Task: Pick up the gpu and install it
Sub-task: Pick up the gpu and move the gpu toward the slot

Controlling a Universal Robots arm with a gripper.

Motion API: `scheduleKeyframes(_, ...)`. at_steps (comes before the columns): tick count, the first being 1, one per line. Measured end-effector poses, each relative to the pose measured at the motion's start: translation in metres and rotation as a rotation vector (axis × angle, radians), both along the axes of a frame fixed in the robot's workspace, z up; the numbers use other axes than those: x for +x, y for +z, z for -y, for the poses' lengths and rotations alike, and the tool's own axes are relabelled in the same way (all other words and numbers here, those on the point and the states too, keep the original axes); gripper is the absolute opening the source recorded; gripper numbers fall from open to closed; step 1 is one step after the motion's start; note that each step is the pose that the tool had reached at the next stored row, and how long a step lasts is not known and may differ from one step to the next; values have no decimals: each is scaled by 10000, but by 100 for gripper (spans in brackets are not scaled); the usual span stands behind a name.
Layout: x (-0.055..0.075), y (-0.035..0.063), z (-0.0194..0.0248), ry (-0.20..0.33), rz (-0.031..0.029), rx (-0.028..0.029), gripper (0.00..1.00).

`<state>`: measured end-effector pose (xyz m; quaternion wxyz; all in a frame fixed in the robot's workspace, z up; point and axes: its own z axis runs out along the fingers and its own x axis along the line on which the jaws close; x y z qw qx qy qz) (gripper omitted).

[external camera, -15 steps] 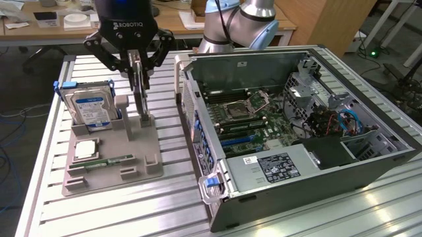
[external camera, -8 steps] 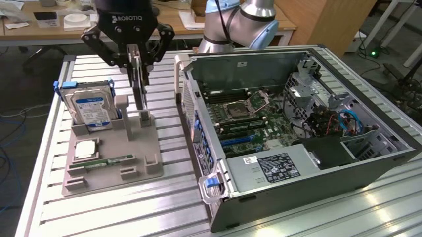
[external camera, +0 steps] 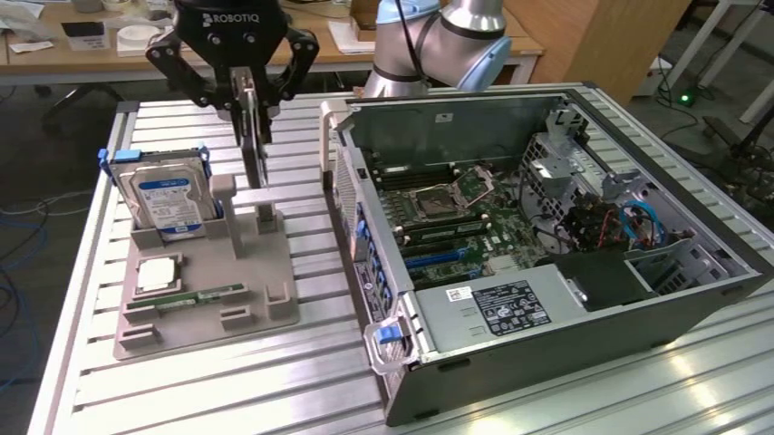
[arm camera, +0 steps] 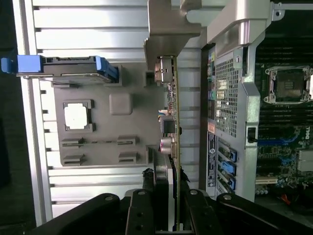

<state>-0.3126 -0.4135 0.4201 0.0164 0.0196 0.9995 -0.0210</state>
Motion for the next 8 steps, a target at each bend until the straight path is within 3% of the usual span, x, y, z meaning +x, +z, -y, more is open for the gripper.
scheduleKeyframes(1, 0, 12, 0, 0, -1, 51, 28)
scheduleKeyframes(8, 0, 94, 1, 0, 0, 61, 28)
